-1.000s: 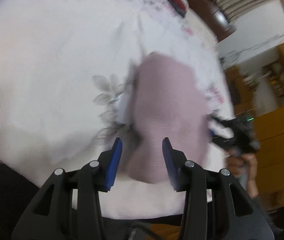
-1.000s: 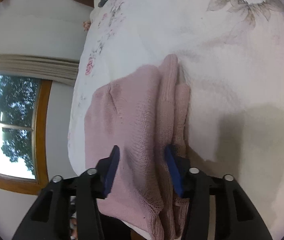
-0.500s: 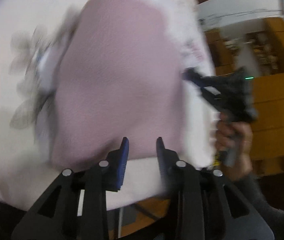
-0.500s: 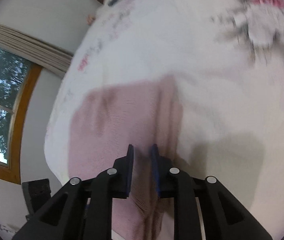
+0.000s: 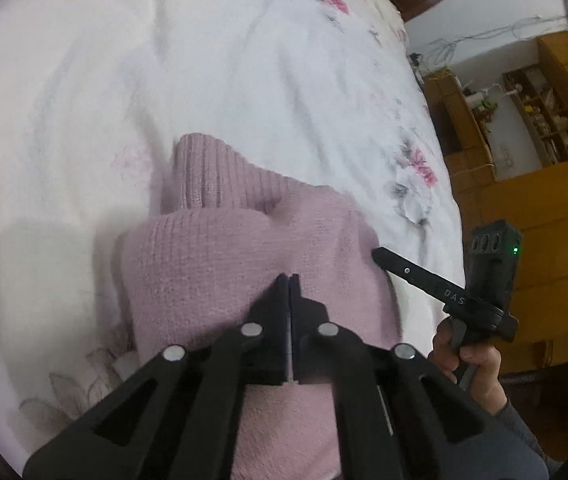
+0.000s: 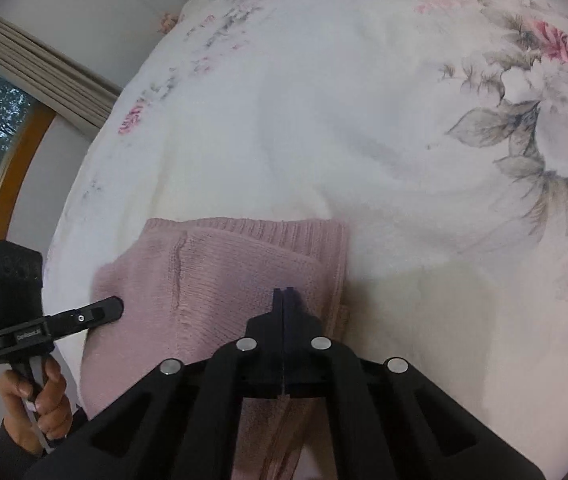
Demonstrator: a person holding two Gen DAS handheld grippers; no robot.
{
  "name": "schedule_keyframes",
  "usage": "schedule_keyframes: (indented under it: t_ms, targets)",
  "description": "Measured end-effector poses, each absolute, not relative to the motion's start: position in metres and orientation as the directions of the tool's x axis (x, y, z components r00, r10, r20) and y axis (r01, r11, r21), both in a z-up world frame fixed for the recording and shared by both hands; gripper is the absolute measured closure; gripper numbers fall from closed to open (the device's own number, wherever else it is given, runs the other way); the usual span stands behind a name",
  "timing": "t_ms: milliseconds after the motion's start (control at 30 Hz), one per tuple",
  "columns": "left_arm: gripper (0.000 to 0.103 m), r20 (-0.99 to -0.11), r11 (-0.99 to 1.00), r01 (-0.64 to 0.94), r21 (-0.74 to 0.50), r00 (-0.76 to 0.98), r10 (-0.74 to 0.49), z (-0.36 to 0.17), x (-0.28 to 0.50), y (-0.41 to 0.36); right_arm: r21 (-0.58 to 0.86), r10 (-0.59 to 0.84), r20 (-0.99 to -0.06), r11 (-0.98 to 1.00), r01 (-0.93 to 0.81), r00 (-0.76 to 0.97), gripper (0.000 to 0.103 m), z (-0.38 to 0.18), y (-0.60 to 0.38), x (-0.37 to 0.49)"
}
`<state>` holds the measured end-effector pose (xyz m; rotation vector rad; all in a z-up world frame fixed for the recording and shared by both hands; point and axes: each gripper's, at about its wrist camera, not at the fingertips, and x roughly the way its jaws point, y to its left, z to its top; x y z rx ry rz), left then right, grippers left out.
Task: Fold small clothes
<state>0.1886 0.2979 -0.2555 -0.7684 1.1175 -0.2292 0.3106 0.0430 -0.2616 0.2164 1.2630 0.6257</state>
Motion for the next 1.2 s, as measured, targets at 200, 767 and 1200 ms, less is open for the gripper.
schedule_keyframes:
  t_ms: [200, 767, 1200]
  targets:
    - [0.08, -0.66, 0.727, -0.071, -0.683, 0.485, -0.573, -0.214, 0.142, 0.283, 0.516, 0.622, -0.775, 0.728, -0.451, 0.117, 0.098, -0.23, 0.046, 0.25]
    - [0.102, -0.806, 0.855, -0.11, -0.507, 0.412, -0.425, -0.238, 0.096, 0.28, 0.331, 0.447, -0.888, 0.786, -0.522, 0.109, 0.103, -0.255, 0.038, 0.177]
    - [0.099, -0.864, 0.871, -0.179, -0.457, 0.32, -0.388, -0.269, 0.025, 0.268, 0.275, 0.371, -0.923, 0.82, -0.503, 0.1, 0.102, -0.275, 0.018, 0.105]
